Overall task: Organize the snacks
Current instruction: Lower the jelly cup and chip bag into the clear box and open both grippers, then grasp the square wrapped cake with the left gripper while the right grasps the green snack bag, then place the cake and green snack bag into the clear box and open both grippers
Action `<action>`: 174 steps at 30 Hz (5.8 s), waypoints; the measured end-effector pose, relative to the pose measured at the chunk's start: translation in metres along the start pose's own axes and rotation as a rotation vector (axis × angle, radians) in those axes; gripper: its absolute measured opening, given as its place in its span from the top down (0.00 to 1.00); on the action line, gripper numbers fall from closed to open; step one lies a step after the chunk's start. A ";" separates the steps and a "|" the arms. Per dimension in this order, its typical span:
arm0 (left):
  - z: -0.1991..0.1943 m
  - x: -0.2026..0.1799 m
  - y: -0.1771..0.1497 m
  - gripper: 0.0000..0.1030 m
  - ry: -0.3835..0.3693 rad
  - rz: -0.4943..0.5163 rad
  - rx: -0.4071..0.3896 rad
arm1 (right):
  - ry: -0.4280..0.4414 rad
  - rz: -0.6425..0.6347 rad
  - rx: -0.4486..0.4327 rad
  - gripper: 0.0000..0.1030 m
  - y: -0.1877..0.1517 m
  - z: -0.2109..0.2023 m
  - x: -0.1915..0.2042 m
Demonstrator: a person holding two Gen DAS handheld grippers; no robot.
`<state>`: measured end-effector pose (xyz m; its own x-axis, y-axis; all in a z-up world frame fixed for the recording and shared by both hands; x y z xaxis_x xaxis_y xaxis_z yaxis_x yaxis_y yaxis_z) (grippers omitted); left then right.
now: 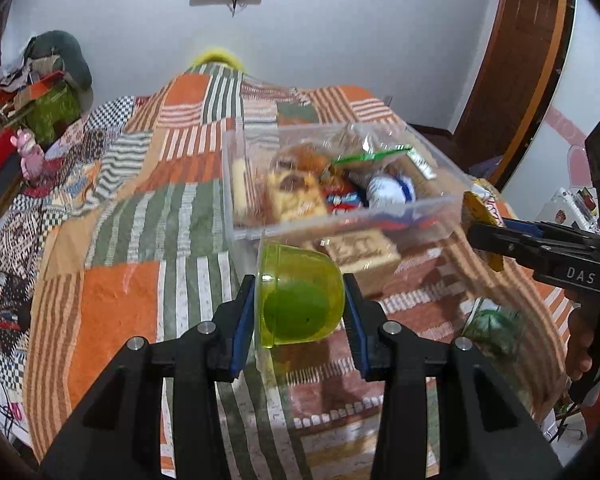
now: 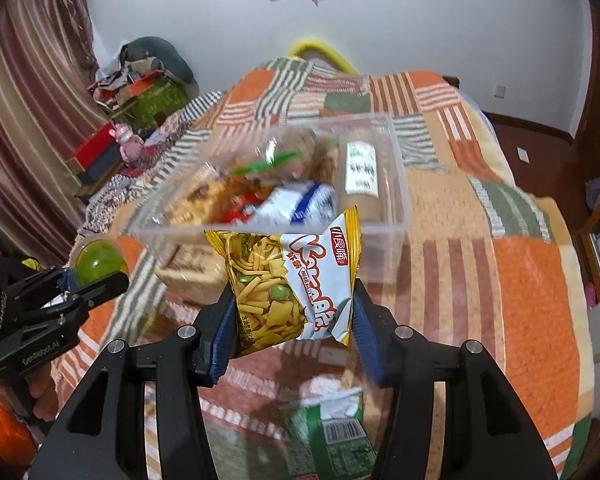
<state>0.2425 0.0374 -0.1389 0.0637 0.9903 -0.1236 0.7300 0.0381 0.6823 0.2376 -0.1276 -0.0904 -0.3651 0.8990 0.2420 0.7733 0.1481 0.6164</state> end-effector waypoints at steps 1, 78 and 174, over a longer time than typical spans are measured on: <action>-0.001 0.000 0.003 0.60 0.000 0.002 -0.006 | 0.003 -0.006 -0.008 0.53 0.003 0.000 0.002; -0.008 -0.037 -0.009 0.20 0.018 0.079 -0.011 | -0.097 -0.035 0.052 0.27 -0.039 -0.013 -0.015; 0.058 -0.014 0.096 0.21 0.042 -0.044 -0.080 | -0.079 -0.022 -0.142 0.58 0.080 0.023 -0.009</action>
<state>0.3511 0.0192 -0.1138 0.0026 0.9921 -0.1253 0.6751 0.0907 0.7322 0.3144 -0.1141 -0.0608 -0.3347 0.9267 0.1707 0.6825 0.1136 0.7220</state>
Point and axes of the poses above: each gripper's, at about its wrist camera, not at the fingertips, and z roughly the way its jaws point, x to its left, y to its top, the point moved 2 cm from there along z, roughly the way its jaws point, and after that the axes turned 1 degree about -x, right-handed, at the moved point
